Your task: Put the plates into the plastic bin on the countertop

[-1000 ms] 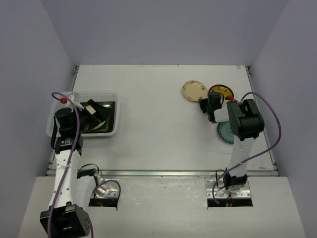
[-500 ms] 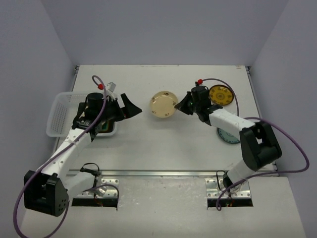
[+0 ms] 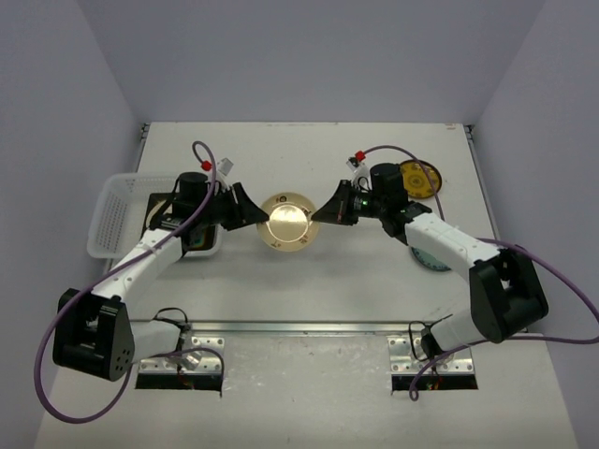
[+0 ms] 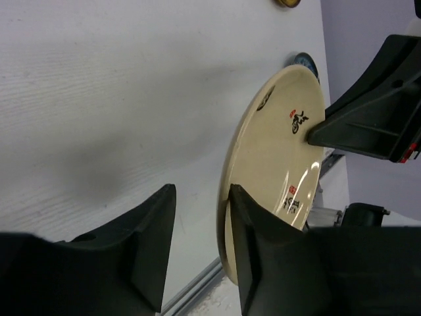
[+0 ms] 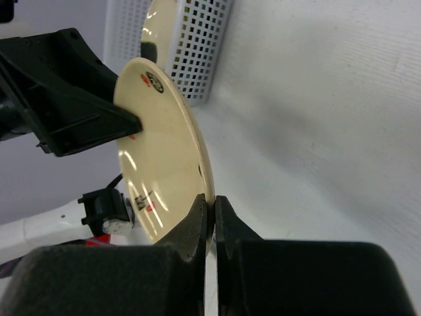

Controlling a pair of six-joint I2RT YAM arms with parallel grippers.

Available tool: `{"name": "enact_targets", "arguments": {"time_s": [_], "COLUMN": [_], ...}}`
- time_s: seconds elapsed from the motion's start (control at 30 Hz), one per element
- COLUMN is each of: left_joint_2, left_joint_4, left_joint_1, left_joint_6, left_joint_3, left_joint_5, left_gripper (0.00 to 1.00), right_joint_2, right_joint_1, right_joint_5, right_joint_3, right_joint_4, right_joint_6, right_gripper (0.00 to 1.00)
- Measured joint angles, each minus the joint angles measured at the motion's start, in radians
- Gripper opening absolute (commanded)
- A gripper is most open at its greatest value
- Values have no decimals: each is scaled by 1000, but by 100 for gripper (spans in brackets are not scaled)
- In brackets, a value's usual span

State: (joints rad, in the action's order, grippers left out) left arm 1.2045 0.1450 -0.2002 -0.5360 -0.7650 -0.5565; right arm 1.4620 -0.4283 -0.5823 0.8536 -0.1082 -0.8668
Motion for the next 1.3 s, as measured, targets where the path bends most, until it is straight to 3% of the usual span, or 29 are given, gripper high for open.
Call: {"name": "enact_targets", "arguments": {"time_s": [0.03,0.07,0.1,0.13,0.17,0.2,0.23,0.37,0.6,0.73,0.87,0.97,1.0,1.07,1.17,1.3], "left_joint_2": [0,0,0,0,0,0,-1,-30,-193,-147,-98,-110,-117,-133,-163,-208], "left_joint_4": [-3,-6,-8,-9,-7,0,14,85,105,105,115,128,133,133,133,146], "left_joint_1": [-7,-14,-18,-22,-21,-21,-21,30,553,640,654,655,655,655,658,659], "left_joint_6": [3,4,5,6,2,2,5,-18,-207,-261,-284,-296,-297,-301,-302,-281], "left_joint_3": [0,0,0,0,-5,-15,-29,-53,11,35,67,87,87,87,88,87], "left_joint_5": [-7,-14,-19,-25,-34,-33,-17,137,423,482,492,509,515,526,533,517], "left_gripper": [17,2,0,0,0,0,0,0,0,1,12,29,47,94,100,100], "right_joint_2": [0,1,2,3,5,9,12,-15,-211,-280,-327,-355,-358,-359,-359,-357], "right_joint_1": [-1,-3,-6,-8,-6,-4,-3,-1,156,221,230,237,242,251,264,300], "right_joint_5": [-16,-29,-37,-40,-46,-50,-52,-15,145,192,254,286,292,296,297,295], "right_joint_3": [0,0,-2,-5,-13,-23,-30,-41,-198,-262,-268,-268,-268,-268,-268,-264], "right_joint_4": [-17,-30,-42,-53,-61,-68,-72,-59,19,82,150,185,194,210,233,255], "right_joint_6": [-9,-18,-25,-28,-34,-40,-47,-38,-13,14,51,78,84,94,107,115], "right_gripper": [0,0,0,7,40,80,98,99,99,99,99,99,99,99,99,99]}}
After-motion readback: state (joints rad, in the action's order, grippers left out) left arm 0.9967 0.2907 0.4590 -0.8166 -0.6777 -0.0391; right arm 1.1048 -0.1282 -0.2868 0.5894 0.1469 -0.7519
